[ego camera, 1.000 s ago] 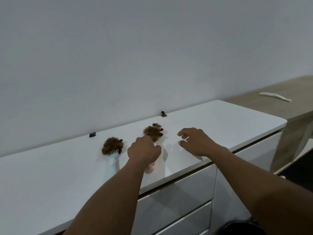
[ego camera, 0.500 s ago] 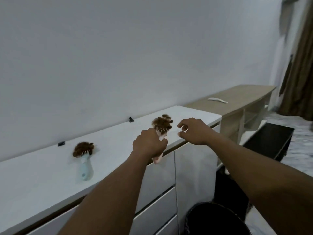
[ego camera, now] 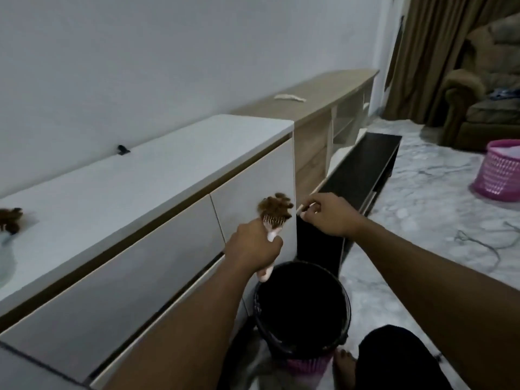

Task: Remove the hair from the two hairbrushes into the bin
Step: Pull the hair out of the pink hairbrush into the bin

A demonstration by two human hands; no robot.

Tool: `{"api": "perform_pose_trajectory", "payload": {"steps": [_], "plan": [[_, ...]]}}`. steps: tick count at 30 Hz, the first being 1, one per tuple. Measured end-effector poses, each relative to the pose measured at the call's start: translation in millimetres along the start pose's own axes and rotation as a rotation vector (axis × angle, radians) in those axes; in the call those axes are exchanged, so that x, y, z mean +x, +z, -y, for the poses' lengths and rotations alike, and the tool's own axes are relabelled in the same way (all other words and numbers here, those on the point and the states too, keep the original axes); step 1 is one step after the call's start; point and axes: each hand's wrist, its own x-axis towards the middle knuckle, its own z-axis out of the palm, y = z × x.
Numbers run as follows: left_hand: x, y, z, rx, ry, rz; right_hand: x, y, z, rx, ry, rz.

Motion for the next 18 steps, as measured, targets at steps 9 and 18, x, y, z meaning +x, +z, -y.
{"api": "perform_pose_trajectory", "payload": {"steps": [9,18], "plan": [[-8,151,80,-0.155,-0.091,0.271,21,140,-127,0.508,0.451,0.162],[6,246,146,-0.297,-0.206,0.455,54,235,-204,0.73,0.568,0.071]]}}
